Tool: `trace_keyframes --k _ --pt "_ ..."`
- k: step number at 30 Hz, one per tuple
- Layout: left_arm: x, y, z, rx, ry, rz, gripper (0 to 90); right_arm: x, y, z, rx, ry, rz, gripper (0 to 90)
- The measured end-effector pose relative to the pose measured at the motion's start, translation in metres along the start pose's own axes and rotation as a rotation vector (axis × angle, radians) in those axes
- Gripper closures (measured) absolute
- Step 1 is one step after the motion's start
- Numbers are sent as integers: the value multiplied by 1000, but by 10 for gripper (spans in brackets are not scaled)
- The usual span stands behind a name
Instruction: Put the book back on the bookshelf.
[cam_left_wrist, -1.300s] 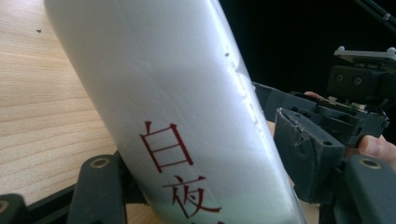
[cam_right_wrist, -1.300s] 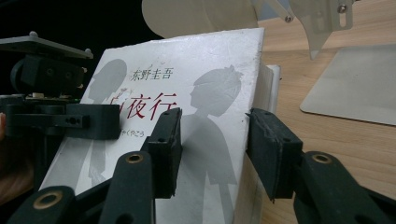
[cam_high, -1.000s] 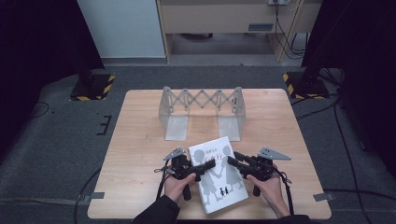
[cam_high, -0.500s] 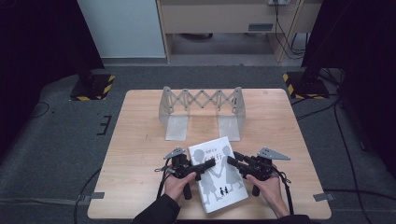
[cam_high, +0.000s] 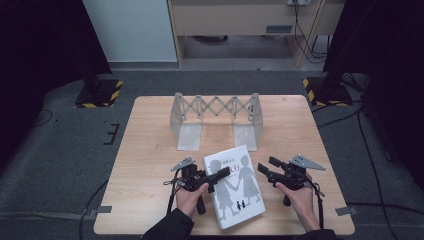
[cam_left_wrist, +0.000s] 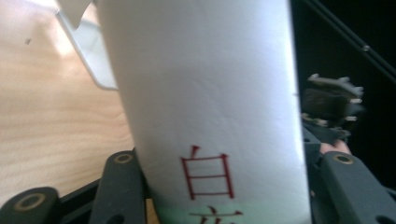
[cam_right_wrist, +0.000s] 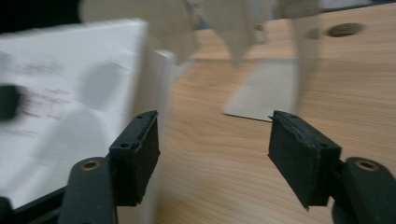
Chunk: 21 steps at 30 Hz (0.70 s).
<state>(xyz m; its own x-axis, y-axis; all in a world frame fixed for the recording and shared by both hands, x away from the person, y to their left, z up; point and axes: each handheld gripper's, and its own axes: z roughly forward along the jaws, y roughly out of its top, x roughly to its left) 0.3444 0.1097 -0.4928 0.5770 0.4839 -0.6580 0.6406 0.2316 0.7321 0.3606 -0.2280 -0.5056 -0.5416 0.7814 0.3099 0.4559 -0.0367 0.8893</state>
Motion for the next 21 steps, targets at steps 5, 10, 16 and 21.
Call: trace_keyframes --k 5,10,16,21 --pt "-5 5 -4 -5 -10 18 497 -11 -6 1 55 -69 -11 295" --pt "-9 9 -8 -10 -16 47 510 -14 -9 4 124 -133 -64 261" --pt "-18 17 -15 -12 -8 105 522 -23 -14 6 205 -221 -96 234" --pt "-25 24 -21 -11 6 151 527 -28 -18 7 259 -252 -109 232"
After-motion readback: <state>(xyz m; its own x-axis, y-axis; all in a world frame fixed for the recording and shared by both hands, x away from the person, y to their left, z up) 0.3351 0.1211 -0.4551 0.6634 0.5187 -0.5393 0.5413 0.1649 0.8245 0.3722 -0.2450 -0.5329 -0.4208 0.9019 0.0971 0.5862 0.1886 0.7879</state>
